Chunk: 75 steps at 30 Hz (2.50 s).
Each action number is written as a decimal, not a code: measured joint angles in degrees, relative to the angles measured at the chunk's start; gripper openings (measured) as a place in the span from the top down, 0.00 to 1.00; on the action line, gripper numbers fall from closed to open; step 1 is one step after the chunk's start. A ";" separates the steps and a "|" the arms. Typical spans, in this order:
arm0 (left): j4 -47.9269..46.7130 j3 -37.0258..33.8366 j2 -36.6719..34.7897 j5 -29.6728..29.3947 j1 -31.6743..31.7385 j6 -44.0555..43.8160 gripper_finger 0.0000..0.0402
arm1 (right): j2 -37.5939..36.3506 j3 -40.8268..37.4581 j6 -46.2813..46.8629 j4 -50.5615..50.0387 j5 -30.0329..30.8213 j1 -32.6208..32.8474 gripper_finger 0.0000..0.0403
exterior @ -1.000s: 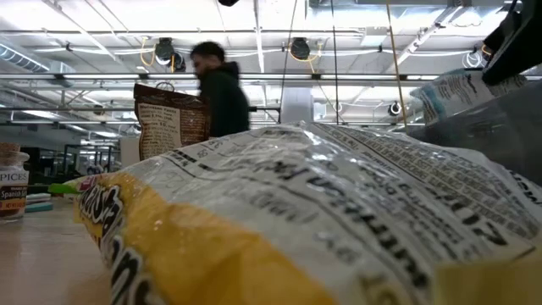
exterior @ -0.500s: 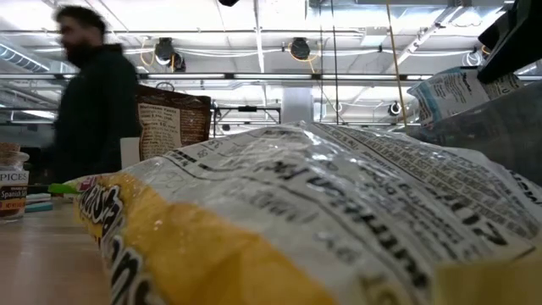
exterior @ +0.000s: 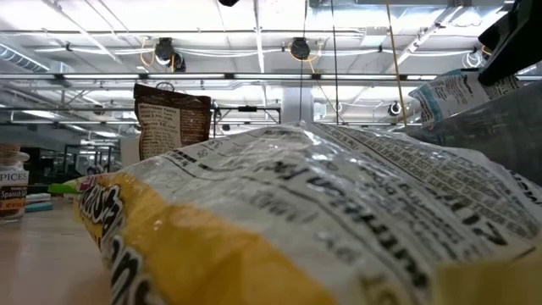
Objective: Pick & Place Food Item
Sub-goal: Put blue noodle pack into the bottom black transparent bin, then put the left blue pattern spoon into the top black transparent bin
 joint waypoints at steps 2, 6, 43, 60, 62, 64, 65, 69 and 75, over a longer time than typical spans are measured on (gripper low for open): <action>0.00 0.00 0.00 0.00 0.00 -0.04 0.63 | 0.00 0.01 0.00 0.00 0.00 0.00 1.00; 0.00 0.00 0.00 0.00 0.00 -0.14 0.63 | 0.00 0.00 0.00 0.00 -0.07 0.00 1.00; 0.02 0.00 0.00 0.04 0.00 -0.13 0.63 | 0.00 0.00 0.24 0.35 -0.31 0.04 0.85; 0.02 0.00 0.00 0.15 0.00 -0.11 0.63 | -1.95 0.01 -1.06 0.09 -0.47 0.02 0.70; 0.02 0.00 -0.01 0.57 0.01 -0.09 0.63 | -3.59 0.00 -1.06 0.26 -0.47 0.02 0.69; 0.10 0.00 -0.04 1.92 0.30 0.07 0.63 | -5.71 0.00 -1.06 1.06 -0.46 0.02 0.70; 0.13 0.00 -0.04 2.90 0.52 0.03 0.63 | -7.03 0.00 -1.07 1.52 -0.45 0.02 0.70; 0.14 0.00 -0.59 8.71 2.29 -1.50 0.63 | -12.37 0.00 -3.33 6.11 -0.25 -0.24 0.70; -0.27 0.09 -2.45 15.07 5.81 -2.31 0.63 | -19.59 0.00 -13.27 17.59 -0.09 -2.87 0.70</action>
